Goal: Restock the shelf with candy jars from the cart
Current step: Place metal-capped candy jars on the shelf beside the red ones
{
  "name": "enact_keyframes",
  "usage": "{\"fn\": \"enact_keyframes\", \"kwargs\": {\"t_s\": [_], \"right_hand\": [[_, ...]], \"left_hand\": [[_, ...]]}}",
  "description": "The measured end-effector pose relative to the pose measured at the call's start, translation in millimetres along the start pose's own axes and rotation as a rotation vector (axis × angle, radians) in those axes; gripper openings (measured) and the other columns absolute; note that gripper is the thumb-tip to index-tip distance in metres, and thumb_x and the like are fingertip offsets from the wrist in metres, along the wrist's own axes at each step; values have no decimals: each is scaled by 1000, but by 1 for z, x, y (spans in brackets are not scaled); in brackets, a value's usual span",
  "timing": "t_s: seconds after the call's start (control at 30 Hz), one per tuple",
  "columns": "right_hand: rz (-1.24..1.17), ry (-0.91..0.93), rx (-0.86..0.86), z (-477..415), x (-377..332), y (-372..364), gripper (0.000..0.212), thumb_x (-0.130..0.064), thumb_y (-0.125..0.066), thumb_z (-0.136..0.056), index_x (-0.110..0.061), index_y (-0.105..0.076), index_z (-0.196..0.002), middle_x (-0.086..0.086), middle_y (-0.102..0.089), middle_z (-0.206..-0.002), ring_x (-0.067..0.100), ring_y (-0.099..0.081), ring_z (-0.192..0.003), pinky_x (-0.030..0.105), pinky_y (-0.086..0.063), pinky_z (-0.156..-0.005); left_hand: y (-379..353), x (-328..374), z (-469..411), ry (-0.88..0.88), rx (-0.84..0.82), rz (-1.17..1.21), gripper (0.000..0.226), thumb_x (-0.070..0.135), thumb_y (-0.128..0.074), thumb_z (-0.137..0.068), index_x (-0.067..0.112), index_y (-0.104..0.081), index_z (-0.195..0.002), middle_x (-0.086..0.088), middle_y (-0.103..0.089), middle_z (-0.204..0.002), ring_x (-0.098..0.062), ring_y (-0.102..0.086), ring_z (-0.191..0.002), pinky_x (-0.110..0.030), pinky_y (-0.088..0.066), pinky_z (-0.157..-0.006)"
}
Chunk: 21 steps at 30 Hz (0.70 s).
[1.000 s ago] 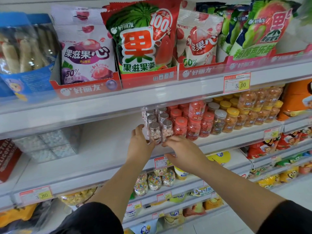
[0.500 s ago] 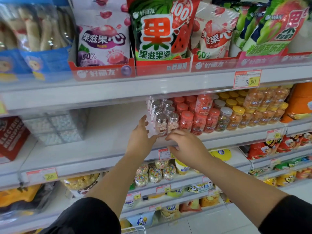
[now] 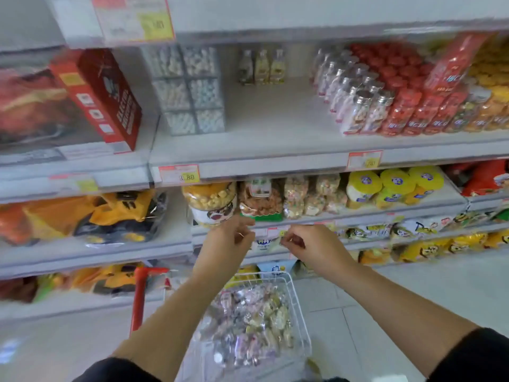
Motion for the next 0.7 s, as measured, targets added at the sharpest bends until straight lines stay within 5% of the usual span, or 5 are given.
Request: {"fn": "enact_keyframes", "kwargs": {"t_s": [0.33,0.47,0.7], "right_hand": [[-9,-277,-313,53,11,-157,36,-44,-55,-97,-26,-47,-66,-4,-53,-60,12,-52,-59,30,-40,-55],[-37,-379,-476,58,46,-218,15,-38,-56,-94,-25,-65,-99,-8,-69,-94,15,-63,-84,31,-53,-75],[136,-361,-821,59,112,-336,49,-34,-58,-95,-23,-45,-141,6,-51,-133,25,-56,-116,37,-49,-93]], "left_hand": [[-35,-166,83,335,-135,-6,20,17,-56,-98,24,-68,-112,14,-66,-88,3,-58,-75,-3,-41,-62],[-75,-229,99,446,-218,-23,26,14,-53,-98,28,-66,-115,10,-67,-105,-4,-62,-87,-22,-49,-78],[-181,-328,104,502,-515,-94,44,22,-58,-96,26,-50,-140,1,-56,-136,-15,-57,-117,-30,-45,-102]]}}
Point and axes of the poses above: each hand's wrist, its own z-axis away from the middle knuckle, its own y-axis out of the back of the hand, x = y × z, the point moved 1 cm from there along -z, towards the middle knuckle
